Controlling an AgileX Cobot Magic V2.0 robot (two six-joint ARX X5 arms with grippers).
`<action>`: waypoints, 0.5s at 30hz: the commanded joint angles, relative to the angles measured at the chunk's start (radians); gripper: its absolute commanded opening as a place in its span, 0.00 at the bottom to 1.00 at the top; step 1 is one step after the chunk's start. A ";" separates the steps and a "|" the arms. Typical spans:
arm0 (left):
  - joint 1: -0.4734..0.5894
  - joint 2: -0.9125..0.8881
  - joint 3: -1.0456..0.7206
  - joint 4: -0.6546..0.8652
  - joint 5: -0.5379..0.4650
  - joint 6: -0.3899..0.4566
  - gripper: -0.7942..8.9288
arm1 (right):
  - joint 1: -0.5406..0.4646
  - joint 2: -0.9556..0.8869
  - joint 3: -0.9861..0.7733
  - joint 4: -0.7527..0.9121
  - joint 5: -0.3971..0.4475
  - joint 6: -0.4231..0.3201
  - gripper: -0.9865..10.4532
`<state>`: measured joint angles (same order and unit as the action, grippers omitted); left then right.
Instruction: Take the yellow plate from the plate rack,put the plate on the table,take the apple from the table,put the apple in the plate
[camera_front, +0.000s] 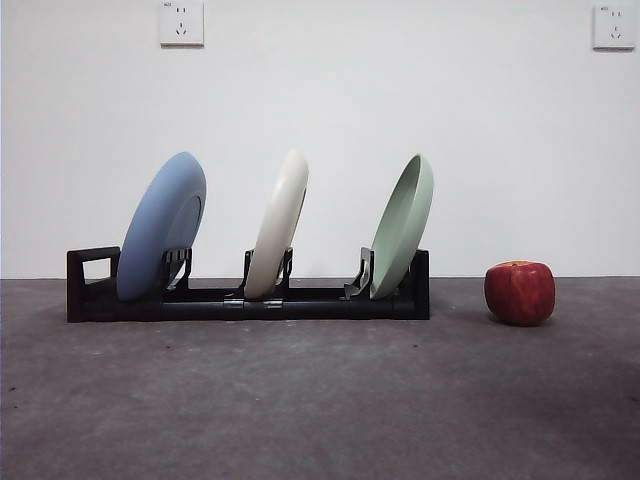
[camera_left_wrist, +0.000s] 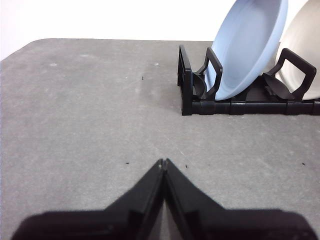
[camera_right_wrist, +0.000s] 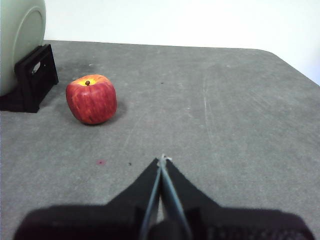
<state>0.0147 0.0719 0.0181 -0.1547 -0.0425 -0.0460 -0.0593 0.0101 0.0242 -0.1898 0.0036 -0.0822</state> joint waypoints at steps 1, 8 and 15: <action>-0.002 0.000 -0.010 0.006 -0.002 -0.003 0.08 | 0.000 -0.001 -0.009 0.008 -0.001 0.011 0.09; -0.002 0.000 -0.010 0.006 -0.002 -0.003 0.08 | 0.000 -0.001 -0.009 0.003 -0.015 0.135 0.09; -0.002 0.000 -0.010 0.019 0.044 -0.052 0.08 | 0.000 -0.001 -0.009 0.004 -0.015 0.295 0.09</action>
<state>0.0147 0.0719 0.0181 -0.1452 -0.0116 -0.0734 -0.0593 0.0101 0.0242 -0.1898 -0.0082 0.1463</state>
